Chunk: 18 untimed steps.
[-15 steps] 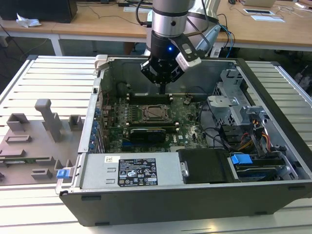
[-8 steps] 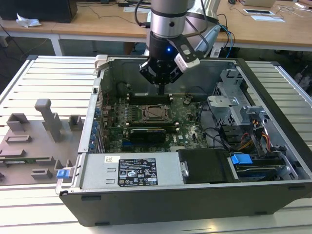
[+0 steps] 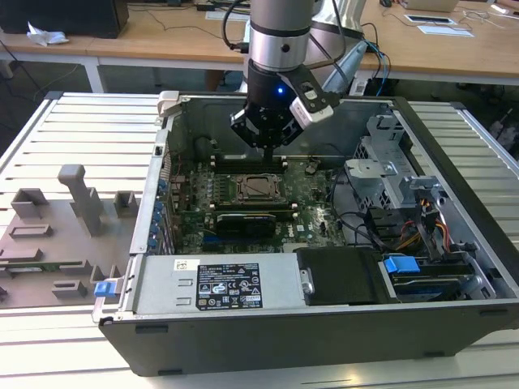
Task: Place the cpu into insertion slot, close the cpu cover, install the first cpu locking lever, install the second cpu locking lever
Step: 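Install the second cpu locking lever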
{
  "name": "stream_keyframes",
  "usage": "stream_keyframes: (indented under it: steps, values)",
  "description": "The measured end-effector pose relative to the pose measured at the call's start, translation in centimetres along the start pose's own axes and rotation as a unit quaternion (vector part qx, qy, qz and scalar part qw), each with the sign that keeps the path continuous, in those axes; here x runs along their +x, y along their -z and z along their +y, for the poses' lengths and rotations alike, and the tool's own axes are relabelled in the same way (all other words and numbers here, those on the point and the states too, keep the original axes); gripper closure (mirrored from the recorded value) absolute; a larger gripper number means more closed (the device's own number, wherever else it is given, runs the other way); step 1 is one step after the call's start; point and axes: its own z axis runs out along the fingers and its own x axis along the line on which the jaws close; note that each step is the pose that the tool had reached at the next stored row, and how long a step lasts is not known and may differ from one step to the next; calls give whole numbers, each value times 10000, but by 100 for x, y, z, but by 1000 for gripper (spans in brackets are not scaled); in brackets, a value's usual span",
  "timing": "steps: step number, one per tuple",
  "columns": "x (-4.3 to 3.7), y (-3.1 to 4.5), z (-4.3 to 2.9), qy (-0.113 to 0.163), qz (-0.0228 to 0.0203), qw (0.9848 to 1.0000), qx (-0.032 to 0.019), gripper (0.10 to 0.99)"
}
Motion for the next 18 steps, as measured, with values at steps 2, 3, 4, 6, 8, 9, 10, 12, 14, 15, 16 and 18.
stream_keyframes:
  steps: [2,3,4,6,8,9,10,12,14,15,16,18]
  values:
    - [5,-2,-41,0,0,10000,-1,980]
    - [10,-5,-88,0,0,10000,-1,980]
    - [14,-7,-135,0,-1,10000,-2,980]
    - [21,-11,-211,0,-1,10000,-5,980]
    - [28,-15,-280,0,-1,10000,-7,980]
    - [30,-16,-306,0,-1,10000,-8,980]
    - [32,-17,-331,0,-1,10000,-9,980]
    - [34,-19,-360,0,-1,10000,-10,980]
    - [41,-38,-425,-1,-3,10000,-31,980]
    - [42,-62,-441,-1,-4,10000,-37,980]
    - [44,-81,-451,-1,-4,10000,-40,980]
    - [46,-116,-465,-1,-4,10000,-47,980]
